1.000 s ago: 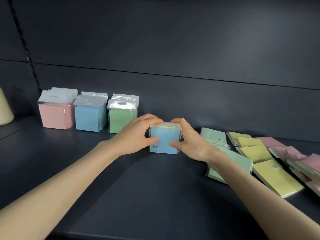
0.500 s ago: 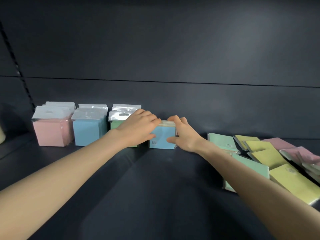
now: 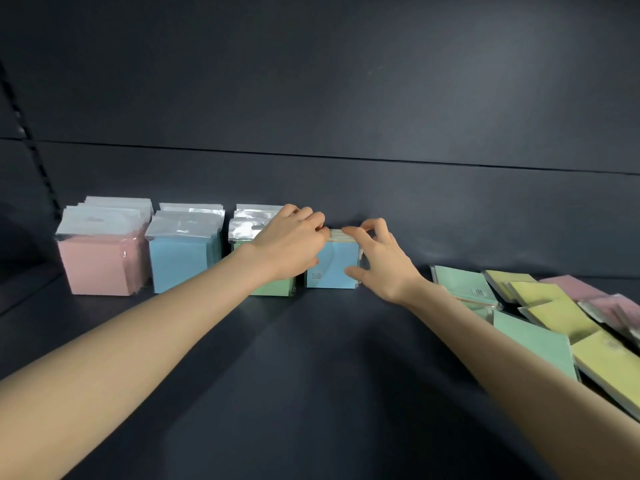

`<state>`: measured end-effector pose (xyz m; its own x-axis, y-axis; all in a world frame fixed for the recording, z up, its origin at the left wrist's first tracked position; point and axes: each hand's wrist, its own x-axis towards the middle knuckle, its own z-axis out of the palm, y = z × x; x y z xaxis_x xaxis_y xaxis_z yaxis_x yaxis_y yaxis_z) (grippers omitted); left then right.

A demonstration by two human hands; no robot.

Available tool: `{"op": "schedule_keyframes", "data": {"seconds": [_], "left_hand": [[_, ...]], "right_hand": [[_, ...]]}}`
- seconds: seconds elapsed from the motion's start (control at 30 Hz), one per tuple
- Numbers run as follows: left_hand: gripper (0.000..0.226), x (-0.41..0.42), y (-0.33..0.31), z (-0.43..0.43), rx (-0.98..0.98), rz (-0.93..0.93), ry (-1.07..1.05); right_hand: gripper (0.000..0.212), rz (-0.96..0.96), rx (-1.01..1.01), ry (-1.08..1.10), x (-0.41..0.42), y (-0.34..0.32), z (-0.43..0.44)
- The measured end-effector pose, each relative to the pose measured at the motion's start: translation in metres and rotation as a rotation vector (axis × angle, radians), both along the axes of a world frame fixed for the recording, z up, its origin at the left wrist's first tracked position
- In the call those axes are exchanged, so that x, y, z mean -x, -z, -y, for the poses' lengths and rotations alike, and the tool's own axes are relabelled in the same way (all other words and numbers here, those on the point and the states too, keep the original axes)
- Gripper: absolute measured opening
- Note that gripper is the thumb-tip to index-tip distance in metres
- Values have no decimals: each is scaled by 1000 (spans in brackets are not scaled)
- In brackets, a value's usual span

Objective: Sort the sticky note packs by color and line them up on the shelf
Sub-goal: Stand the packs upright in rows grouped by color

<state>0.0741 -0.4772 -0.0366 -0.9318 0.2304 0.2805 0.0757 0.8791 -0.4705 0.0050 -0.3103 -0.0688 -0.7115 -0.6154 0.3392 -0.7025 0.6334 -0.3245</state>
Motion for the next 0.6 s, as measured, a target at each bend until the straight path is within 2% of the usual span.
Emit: {"op": "schedule_keyframes", "data": {"seconds": [0.2,0.4,0.6], "left_hand": [[37,4,-2,1,1,11,13],[29,6,-3,-1,-25,25,26],[27,11,-1,-5,0,15,38]], "right_hand": [[57,-51,-65,22,0,-4,0],[59,24,-32,-1,1,-4,1],[58,-3,-69,31,3,-8,-4]]}}
